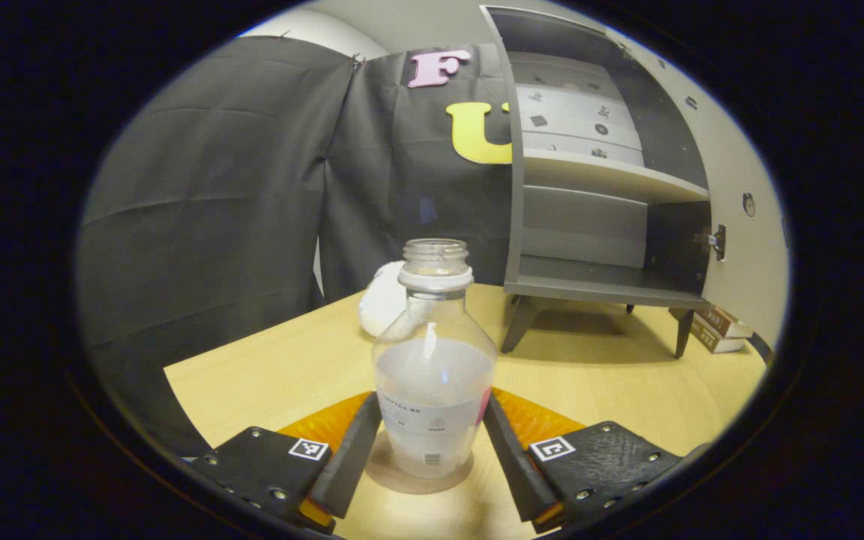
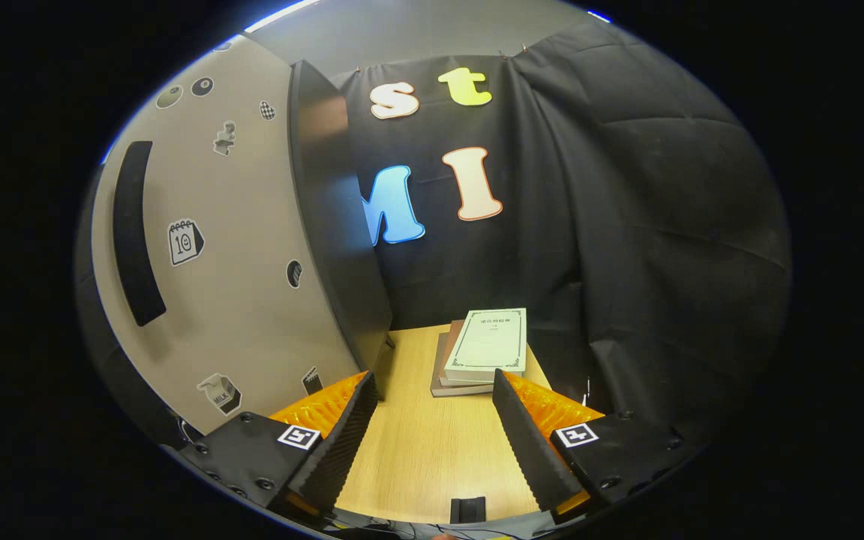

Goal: Open the cabinet door with the right hand, grasp the bottle in the cabinet with the left hand and place it on the coaster, then close the cabinet door with the right hand.

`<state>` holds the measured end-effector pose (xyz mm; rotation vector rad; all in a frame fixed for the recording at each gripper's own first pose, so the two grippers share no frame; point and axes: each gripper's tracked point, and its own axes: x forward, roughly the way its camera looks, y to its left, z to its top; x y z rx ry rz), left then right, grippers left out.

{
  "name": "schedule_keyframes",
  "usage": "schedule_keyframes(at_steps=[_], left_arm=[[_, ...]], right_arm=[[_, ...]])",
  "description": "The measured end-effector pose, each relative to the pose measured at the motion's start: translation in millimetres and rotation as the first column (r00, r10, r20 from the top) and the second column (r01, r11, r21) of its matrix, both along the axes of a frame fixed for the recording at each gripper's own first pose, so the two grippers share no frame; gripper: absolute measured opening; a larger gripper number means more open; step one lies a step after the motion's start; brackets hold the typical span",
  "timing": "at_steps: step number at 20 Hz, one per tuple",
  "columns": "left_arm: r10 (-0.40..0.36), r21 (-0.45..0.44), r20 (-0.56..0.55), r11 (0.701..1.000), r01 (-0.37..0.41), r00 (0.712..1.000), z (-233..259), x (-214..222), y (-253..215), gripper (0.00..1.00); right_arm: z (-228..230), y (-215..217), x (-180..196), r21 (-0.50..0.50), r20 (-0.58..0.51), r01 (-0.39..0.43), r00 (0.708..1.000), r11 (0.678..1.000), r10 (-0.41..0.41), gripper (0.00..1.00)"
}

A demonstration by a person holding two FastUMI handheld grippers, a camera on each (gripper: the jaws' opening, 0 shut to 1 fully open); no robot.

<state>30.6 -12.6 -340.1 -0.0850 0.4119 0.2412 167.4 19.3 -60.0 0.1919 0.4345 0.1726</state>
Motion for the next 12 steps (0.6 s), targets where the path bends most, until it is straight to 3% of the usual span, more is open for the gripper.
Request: schedule_keyframes(at_steps=[7, 12], left_arm=[[0.01, 0.045, 0.068, 0.999, -0.013, 0.998, 48, -6, 11, 0.8], [0.004, 0.072, 0.168, 0.997, -0.016, 0.986, 121, -12, 8, 0.81]], right_arm=[[9, 11, 4, -0.006, 0.019, -0.038, 0.999, 0.999, 0.038, 0.98], [37, 29, 11, 0.059, 0.067, -0.091, 0.994, 0.994, 0.087, 0.98]])
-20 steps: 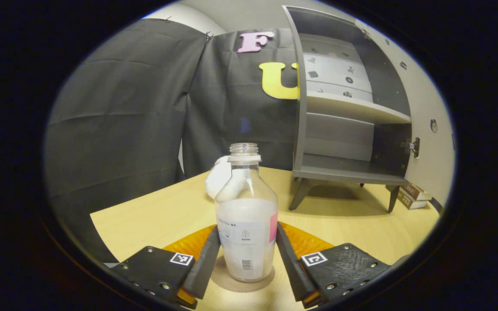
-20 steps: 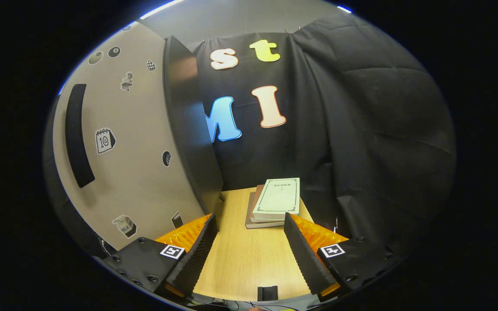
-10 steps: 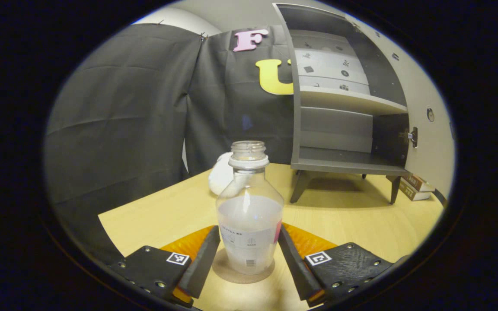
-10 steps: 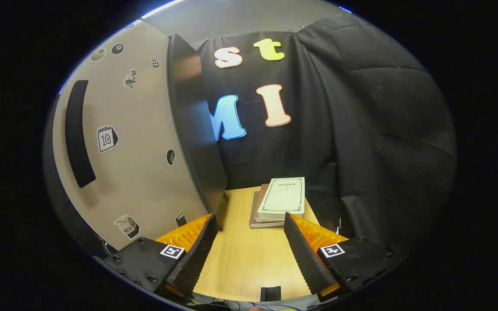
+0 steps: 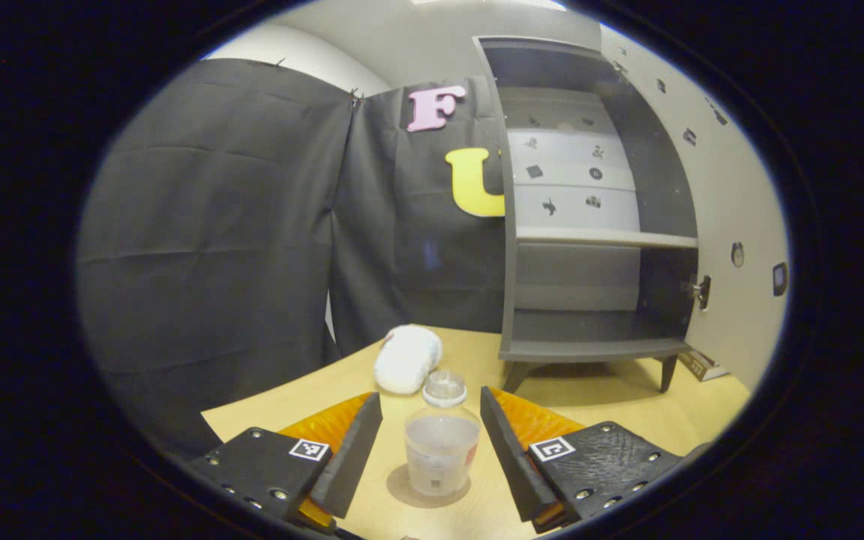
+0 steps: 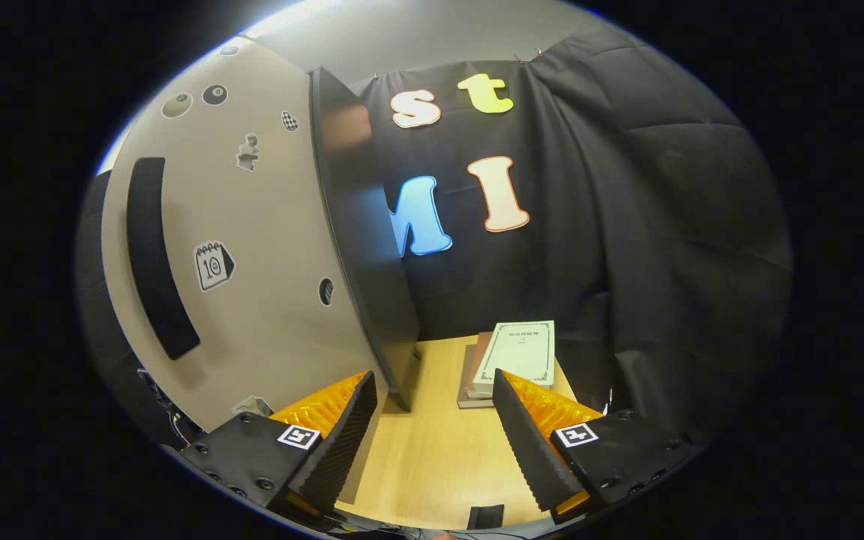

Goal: Open the cabinet door with the right hand, grasp the bottle in the cabinet with the left hand and place it on the coaster, then close the cabinet door with the right hand.

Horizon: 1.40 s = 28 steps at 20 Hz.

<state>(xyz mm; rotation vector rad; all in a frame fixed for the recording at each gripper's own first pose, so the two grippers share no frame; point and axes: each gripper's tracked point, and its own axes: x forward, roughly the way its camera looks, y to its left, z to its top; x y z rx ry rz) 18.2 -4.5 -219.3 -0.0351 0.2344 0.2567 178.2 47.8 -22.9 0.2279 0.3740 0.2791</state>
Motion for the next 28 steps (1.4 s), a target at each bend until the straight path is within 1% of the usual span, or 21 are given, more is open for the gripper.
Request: schedule_keyframes(at_steps=[1, 2, 3, 4, 7, 10, 13, 15, 16, 17, 19, 20, 22, 23, 24, 27, 28], left_arm=[[-0.003, 0.007, 0.011, 1.0, 0.002, 1.0, 15, -3, -1, 0.82], [-0.002, 0.013, 0.017, 1.0, 0.002, 1.0, 29, -6, 0, 0.8], [0.002, 0.024, 0.017, 1.0, -0.003, 1.0, 45, -9, 1, 0.82], [0.009, 0.04, 0.019, 0.999, -0.01, 1.0, 62, -14, 4, 0.8], [0.011, 0.084, 0.053, 0.996, -0.015, 0.999, 118, -24, 9, 0.8], [-0.004, 0.076, 0.1, 0.997, -0.004, 0.995, 159, -27, 10, 0.8], [-0.022, 0.073, 0.144, 0.997, 0.011, 0.989, 189, -18, 15, 0.8], [-0.047, 0.084, 0.149, 0.996, 0.035, 0.988, 195, -12, 15, 0.8], [-0.056, 0.09, 0.153, 0.995, 0.043, 0.987, 196, -13, 16, 0.81], [-0.071, 0.091, 0.153, 0.994, 0.057, 0.986, 196, -11, 17, 0.8], [-0.099, 0.096, 0.153, 0.992, 0.085, 0.983, 195, -4, 24, 0.8], [-0.105, 0.097, 0.152, 0.991, 0.091, 0.983, 193, -3, 29, 0.8], [-0.116, 0.081, 0.15, 0.991, 0.105, 0.982, 188, 2, 38, 0.8], [-0.12, 0.07, 0.152, 0.991, 0.11, 0.981, 186, 6, 44, 0.8], [-0.121, 0.06, 0.157, 0.992, 0.113, 0.98, 184, 9, 50, 0.8], [-0.133, 0.025, 0.172, 0.991, 0.13, 0.976, 182, 19, 64, 0.8], [-0.135, 0.017, 0.177, 0.991, 0.134, 0.975, 180, 23, 69, 0.81]], right_arm=[[7, 4, 2, 0.019, 0.006, -0.014, 1.0, 1.0, 0.014, 0.93], [13, 12, 3, 0.046, 0.012, -0.038, 0.999, 0.998, 0.038, 0.98], [21, 19, 3, 0.072, 0.019, -0.064, 0.998, 0.995, 0.063, 0.98], [29, 25, 3, 0.09, 0.03, -0.089, 0.996, 0.992, 0.086, 0.98], [49, 35, 5, 0.091, 0.081, -0.138, 0.988, 0.986, 0.13, 0.98], [63, 45, 5, 0.095, 0.121, -0.161, 0.981, 0.982, 0.15, 0.98], [68, 51, 5, 0.086, 0.12, -0.162, 0.981, 0.983, 0.151, 0.98], [68, 59, 3, 0.083, 0.115, -0.166, 0.981, 0.983, 0.156, 0.98], [65, 66, 1, 0.074, 0.102, -0.169, 0.982, 0.983, 0.161, 0.98], [62, 71, -2, 0.058, 0.087, -0.168, 0.983, 0.984, 0.163, 0.98], [64, 72, 0, 0.004, 0.092, -0.123, 0.988, 0.992, 0.122, 0.96], [65, 73, 1, -0.013, 0.094, -0.108, 0.99, 0.994, 0.108, 0.97], [66, 77, -1, -0.04, 0.085, -0.093, 0.992, 0.995, 0.096, 0.96], [66, 80, -2, -0.043, 0.079, -0.087, 0.993, 0.995, 0.09, 0.87], [65, 85, -2, -0.047, 0.075, -0.083, 0.993, 0.995, 0.086, 0.96], [67, 103, -10, -0.058, 0.073, -0.081, 0.994, 0.995, 0.085, 0.96], [68, 110, -12, -0.064, 0.075, -0.083, 0.993, 0.995, 0.087, 0.88]])
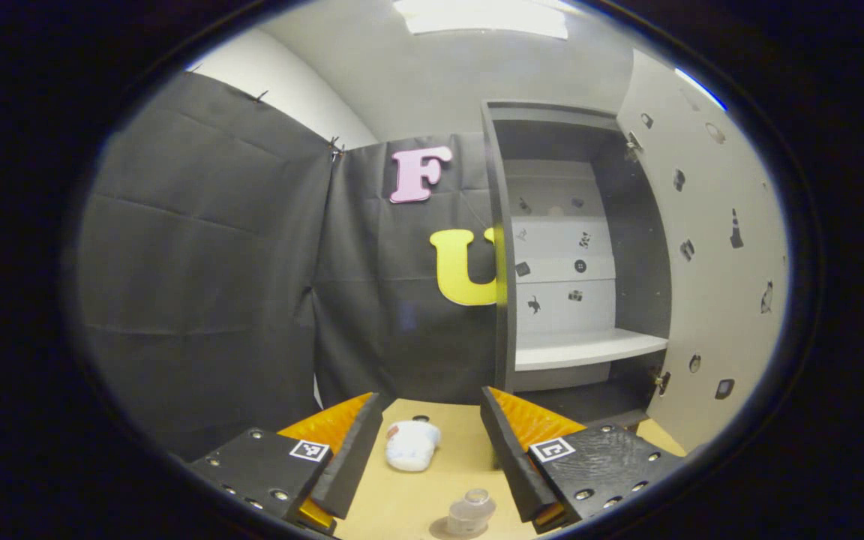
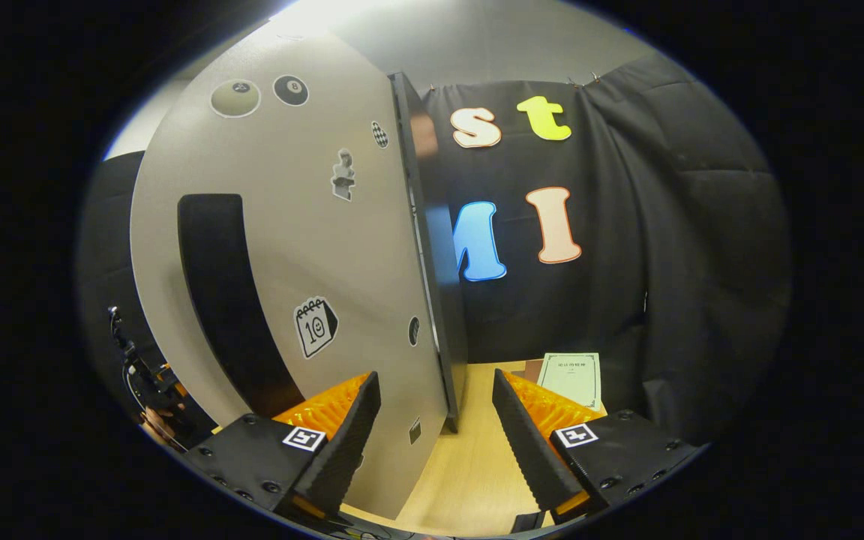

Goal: Open the cabinet door with the right hand, grasp the bottle in the cabinet with the left hand and place it on the coaster, then close the cabinet door with the right hand.

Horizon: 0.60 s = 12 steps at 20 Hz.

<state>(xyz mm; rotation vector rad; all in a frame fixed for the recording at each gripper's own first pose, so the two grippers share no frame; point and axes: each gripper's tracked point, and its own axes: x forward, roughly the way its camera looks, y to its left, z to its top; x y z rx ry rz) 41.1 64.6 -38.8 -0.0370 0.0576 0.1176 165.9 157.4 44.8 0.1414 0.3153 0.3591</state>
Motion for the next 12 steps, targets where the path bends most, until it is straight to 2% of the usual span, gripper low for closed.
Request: schedule_keyframes(at_steps=[1, 6, 12], left_arm=[[-0.002, -0.006, 0.005, 1.0, 0.002, 1.0, 0, 3, 5, 0.8], [-0.022, -0.034, -0.008, 0.999, 0.021, 1.0, -15, 14, 23, 0.81], [-0.04, -0.025, -0.01, 0.999, 0.04, 0.999, -20, 17, 50, 0.81]], right_arm=[[1, 6, -2, -0.007, 0.001, -0.002, 1.0, 1.0, 0.002, 0.95], [2, 32, -7, -0.018, -0.001, 0.0, 1.0, 1.0, 0.0, 0.95], [1, 61, -8, -0.048, 0.002, 0.007, 1.0, 0.999, -0.007, 0.95]])
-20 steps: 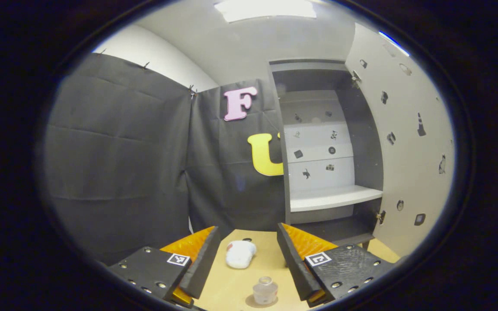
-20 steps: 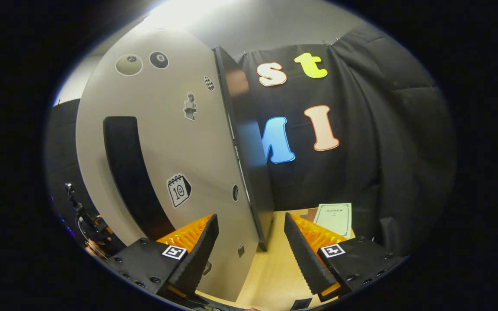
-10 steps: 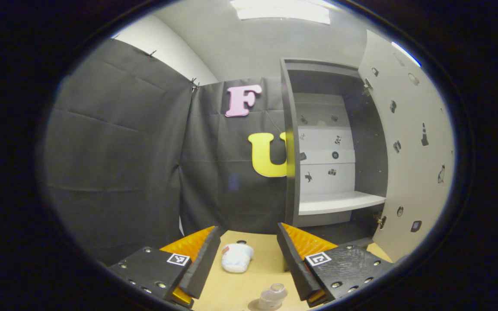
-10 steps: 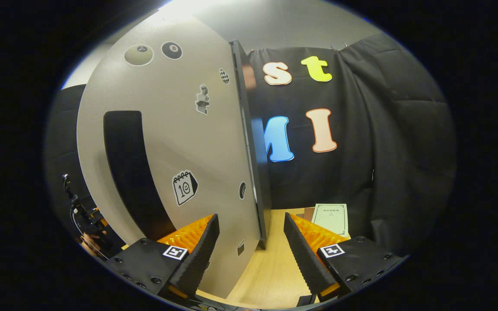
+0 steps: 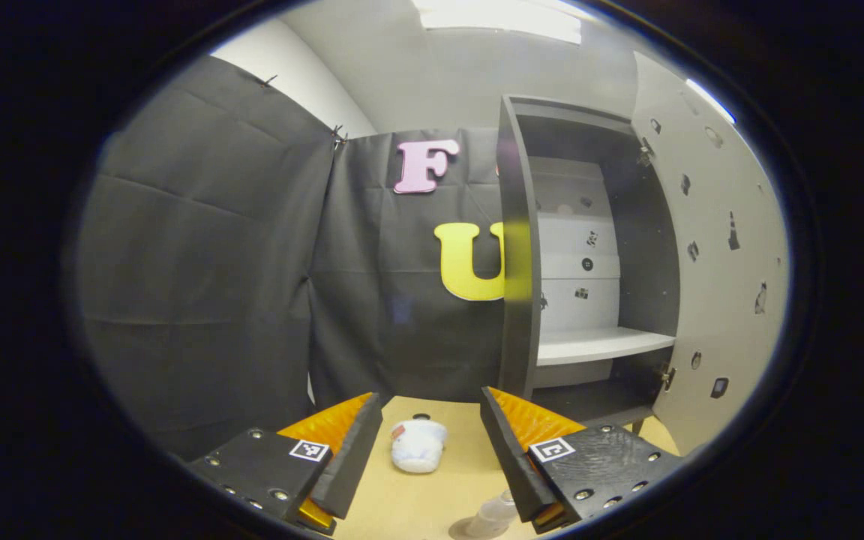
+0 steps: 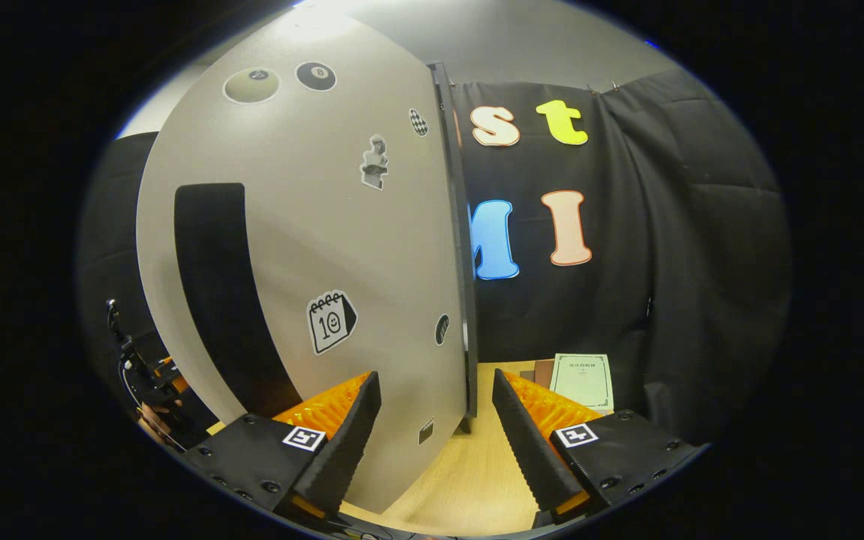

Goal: Open the cabinet door with the right hand, grasp the bottle in the cabinet with the left hand and place it on the coaster, then close the cabinet door with the right hand.

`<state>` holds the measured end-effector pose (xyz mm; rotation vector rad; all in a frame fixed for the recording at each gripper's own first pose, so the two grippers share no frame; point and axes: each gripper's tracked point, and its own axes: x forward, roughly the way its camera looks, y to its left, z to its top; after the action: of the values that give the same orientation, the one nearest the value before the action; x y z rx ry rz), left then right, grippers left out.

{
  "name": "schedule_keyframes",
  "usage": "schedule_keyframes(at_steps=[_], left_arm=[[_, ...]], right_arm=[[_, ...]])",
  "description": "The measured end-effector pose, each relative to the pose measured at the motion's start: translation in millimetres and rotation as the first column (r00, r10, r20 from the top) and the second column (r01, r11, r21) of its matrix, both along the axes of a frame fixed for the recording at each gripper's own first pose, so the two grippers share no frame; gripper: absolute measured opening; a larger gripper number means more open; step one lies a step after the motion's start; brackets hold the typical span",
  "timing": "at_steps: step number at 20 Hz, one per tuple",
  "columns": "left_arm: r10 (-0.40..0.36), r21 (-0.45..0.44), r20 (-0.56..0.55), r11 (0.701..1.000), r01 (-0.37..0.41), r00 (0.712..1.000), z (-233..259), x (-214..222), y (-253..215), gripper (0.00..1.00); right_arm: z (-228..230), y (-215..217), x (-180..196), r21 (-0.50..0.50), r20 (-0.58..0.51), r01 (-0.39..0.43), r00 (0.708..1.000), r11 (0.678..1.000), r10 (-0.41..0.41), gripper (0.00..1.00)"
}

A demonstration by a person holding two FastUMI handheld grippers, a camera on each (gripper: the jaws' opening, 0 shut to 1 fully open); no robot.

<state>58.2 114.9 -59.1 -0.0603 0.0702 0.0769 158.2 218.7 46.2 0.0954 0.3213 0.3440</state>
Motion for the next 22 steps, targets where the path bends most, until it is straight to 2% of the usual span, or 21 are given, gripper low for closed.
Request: schedule_keyframes(at_steps=[9, 13, 17, 18, 19, 22], left_arm=[[0.014, -0.004, -0.003, 1.0, -0.014, 1.0, -9, -2, 57, 0.81], [0.03, -0.034, -0.001, 0.999, -0.03, 1.0, -14, -3, 79, 0.81], [0.041, -0.022, -0.007, 0.999, -0.041, 0.999, -18, -8, 94, 0.82], [0.043, -0.018, -0.007, 0.999, -0.043, 0.999, -16, -12, 97, 0.82], [0.046, -0.014, -0.008, 0.999, -0.046, 0.999, -17, -15, 102, 0.82], [0.059, -0.006, -0.018, 0.998, -0.06, 0.998, -22, -26, 116, 0.81]], right_arm=[[-2, 65, 12, 0.019, 0.012, -0.057, 0.998, 0.998, 0.057, 0.95], [-16, 92, 18, 0.023, -0.003, -0.083, 0.997, 0.996, 0.083, 0.95], [-31, 113, 27, 0.021, -0.01, -0.091, 0.996, 0.996, 0.091, 0.97], [-34, 118, 30, 0.017, -0.007, -0.085, 0.996, 0.996, 0.085, 0.9], [-36, 122, 33, 0.017, -0.004, -0.082, 0.997, 0.996, 0.082, 0.97], [-40, 134, 40, 0.011, 0.006, -0.081, 0.997, 0.997, 0.081, 0.98]])
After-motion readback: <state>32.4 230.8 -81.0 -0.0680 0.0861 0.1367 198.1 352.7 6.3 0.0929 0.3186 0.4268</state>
